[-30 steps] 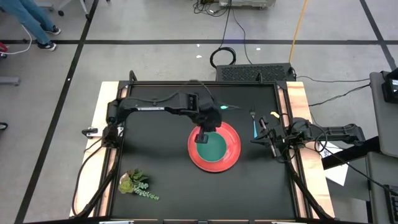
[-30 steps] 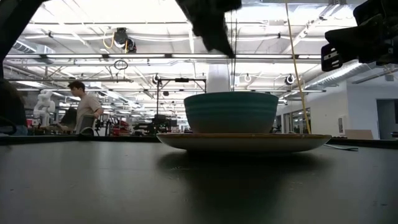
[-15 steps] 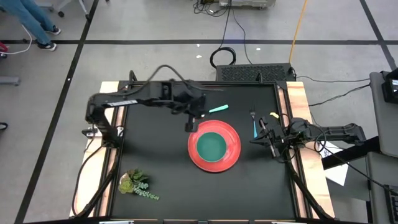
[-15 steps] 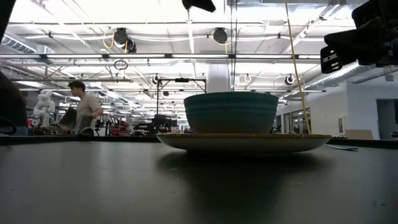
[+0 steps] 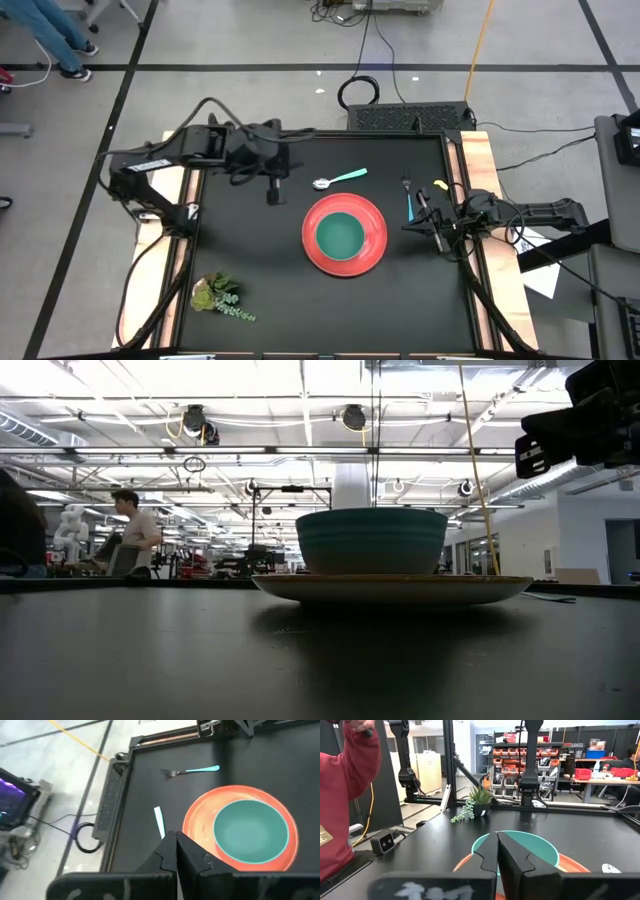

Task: Set table place
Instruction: Put the blue fork on the orange plate to the right of the green bowl

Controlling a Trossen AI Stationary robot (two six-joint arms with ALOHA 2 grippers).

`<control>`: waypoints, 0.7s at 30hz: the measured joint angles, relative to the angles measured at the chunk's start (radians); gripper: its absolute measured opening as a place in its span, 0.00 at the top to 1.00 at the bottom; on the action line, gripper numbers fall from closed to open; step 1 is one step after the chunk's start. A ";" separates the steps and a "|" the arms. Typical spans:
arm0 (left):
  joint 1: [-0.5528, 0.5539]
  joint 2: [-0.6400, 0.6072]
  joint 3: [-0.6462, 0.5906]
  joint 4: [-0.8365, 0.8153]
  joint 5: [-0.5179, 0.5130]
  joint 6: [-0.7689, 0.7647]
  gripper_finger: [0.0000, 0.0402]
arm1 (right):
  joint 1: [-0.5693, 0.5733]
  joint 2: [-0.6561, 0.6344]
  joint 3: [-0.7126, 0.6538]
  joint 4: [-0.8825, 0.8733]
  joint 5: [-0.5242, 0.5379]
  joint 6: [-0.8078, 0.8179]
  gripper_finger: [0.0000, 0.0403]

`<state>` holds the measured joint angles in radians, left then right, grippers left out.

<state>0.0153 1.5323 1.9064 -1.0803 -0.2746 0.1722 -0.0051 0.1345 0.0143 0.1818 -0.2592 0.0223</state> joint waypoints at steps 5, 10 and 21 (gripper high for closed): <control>-0.018 -0.040 0.001 -0.052 -0.077 -0.042 1.00 | 0.000 0.004 0.000 -0.001 0.000 0.004 1.00; -0.018 -0.089 -0.004 -0.070 -0.095 -0.071 1.00 | 0.000 0.010 0.000 -0.001 0.000 0.011 1.00; 0.015 -0.375 -0.325 0.107 -0.157 -0.113 1.00 | 0.000 0.030 0.000 0.016 0.000 0.018 1.00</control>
<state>0.0303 1.1568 1.5816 -0.9737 -0.4315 0.0591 -0.0048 0.1646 0.0143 0.1979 -0.2588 0.0406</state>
